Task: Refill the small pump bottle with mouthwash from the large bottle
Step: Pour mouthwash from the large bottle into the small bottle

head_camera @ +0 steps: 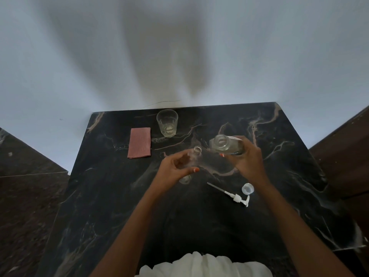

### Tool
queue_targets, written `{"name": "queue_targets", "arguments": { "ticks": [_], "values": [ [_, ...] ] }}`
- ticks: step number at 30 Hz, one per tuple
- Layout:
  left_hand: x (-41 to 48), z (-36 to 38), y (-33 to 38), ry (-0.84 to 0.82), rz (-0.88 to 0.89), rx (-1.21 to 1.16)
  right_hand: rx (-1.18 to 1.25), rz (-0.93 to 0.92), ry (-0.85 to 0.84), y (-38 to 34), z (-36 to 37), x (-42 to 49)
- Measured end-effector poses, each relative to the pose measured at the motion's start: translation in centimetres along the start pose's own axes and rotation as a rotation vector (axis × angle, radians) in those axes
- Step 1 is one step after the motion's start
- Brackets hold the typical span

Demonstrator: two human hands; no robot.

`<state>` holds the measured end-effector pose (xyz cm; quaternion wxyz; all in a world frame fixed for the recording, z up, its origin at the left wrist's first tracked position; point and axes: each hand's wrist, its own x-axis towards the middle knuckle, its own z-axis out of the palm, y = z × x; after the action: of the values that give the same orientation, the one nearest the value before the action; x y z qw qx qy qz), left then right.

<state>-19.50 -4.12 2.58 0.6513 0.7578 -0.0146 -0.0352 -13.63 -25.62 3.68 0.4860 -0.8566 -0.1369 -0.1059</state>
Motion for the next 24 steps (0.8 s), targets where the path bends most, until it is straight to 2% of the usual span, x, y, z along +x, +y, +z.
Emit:
{"name": "queue_targets", "arguments": {
  "ticks": [10, 24],
  "values": [
    [-0.4, -0.1, 3.4, -0.029, 0.091, 0.039, -0.295, -0.21, 0.05, -2.9, -1.2, 1.0],
    [-1.0, 0.0, 5.0, -0.008, 0.116, 0.048, -0.437, -0.335, 0.089, -4.3, -2.9, 2.0]
  ]
}}
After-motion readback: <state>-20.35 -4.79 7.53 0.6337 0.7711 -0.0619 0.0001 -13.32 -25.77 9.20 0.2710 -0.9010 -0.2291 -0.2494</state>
